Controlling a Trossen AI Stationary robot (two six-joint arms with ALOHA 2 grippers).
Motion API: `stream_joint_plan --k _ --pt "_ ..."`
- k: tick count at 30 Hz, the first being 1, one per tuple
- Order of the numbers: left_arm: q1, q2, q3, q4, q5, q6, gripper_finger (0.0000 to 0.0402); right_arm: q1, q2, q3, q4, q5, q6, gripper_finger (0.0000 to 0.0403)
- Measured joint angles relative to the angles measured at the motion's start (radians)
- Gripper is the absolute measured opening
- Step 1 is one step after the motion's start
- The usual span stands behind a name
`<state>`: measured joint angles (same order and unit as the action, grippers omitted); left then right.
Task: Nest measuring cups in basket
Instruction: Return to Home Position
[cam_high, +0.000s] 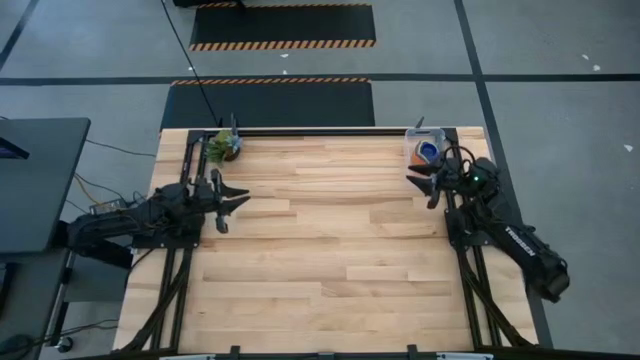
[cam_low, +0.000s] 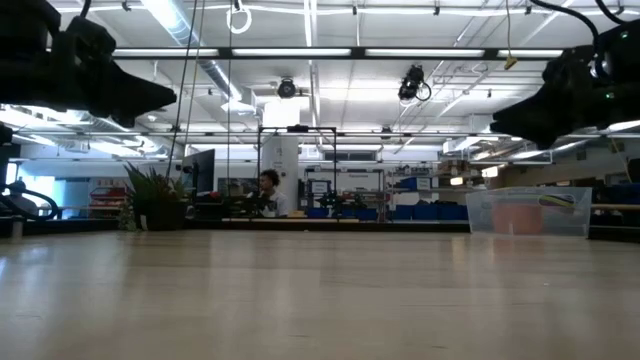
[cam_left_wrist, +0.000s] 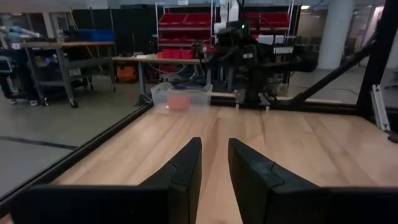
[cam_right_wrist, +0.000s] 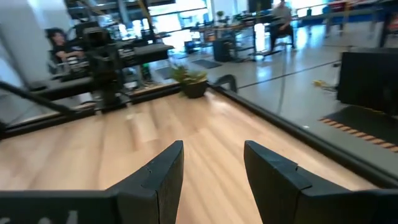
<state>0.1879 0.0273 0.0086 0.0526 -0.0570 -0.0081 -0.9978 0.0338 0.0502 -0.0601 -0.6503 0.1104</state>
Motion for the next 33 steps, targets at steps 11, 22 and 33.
stream_joint_plan --k 11,22,33 --pt "-0.001 -0.001 0.000 0.025 0.166 0.032 0.0087 0.259 0.013 0.000 0.000 0.077 0.028 0.0175" --pt "-0.002 -0.001 0.000 0.028 0.388 0.011 0.0087 0.524 0.042 0.000 -0.001 0.090 0.036 0.0175" --pt "-0.002 -0.001 0.000 0.015 0.391 -0.044 0.0087 0.662 0.136 0.000 -0.001 0.137 0.226 0.0175"
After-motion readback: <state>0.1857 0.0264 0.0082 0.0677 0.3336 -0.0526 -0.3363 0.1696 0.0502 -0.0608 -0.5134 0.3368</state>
